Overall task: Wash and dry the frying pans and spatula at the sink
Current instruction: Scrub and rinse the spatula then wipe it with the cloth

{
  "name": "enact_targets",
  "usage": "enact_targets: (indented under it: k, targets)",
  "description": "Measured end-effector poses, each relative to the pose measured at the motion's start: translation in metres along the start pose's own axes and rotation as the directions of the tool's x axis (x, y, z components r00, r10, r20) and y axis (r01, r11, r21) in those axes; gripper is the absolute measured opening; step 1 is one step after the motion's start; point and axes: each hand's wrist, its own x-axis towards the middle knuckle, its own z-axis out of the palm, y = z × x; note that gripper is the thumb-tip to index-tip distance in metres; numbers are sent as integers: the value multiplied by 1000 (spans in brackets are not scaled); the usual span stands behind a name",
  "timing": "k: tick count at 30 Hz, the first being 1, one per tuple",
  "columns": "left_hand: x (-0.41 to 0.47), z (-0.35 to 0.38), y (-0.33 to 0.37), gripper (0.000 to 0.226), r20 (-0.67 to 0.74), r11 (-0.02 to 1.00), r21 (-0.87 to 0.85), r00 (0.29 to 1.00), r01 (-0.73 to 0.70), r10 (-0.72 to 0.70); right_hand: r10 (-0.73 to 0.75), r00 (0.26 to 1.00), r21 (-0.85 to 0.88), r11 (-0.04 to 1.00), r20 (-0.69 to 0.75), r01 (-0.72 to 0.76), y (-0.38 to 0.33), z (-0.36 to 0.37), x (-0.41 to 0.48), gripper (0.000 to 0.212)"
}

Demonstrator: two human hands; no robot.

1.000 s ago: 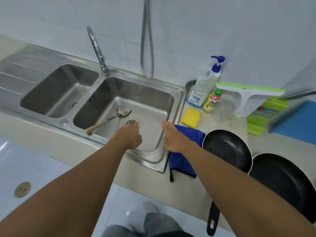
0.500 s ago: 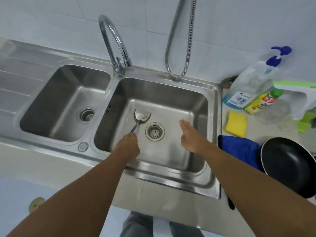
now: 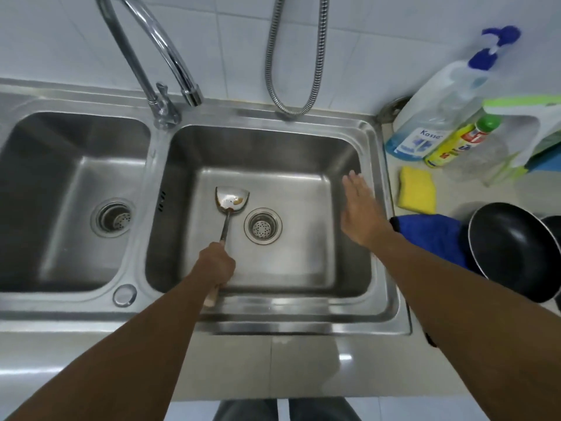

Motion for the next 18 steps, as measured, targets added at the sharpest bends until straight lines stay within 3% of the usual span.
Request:
enact_targets:
  k: [3,5,7,9,11,14,16,18]
  targets:
    - [-8,1,6,32,-15,999,-32,1000,-20,20,128,964,-41,989,-233,-142,23,-20,5,74]
    - [-19,1,13,31,-63,996,-56,996,-66,62,281,911,-50,950,-301,-309,41,-26,9,72]
    - [-32,-1,19,42,-121,990,-71,987,-119,110,462,849,33,882,-256,-470,57,-32,10,67]
    - [-45,-4,25,54,-159,983,-86,976,-164,149,503,844,146,864,-184,-483,69,-37,13,57]
    - [-55,-8,29,54,-174,968,-125,966,-216,193,386,882,176,920,-270,-349,68,-43,15,48]
    - [-67,-11,33,46,-170,919,-265,952,-293,254,50,912,199,979,-406,35,37,-50,15,50]
    - [-72,-13,35,43,-137,872,-381,952,-307,275,-203,887,176,938,-415,298,4,-46,13,58]
    - [-77,-16,38,40,-128,839,-447,950,-311,284,-382,839,137,876,-388,462,-31,-37,17,60]
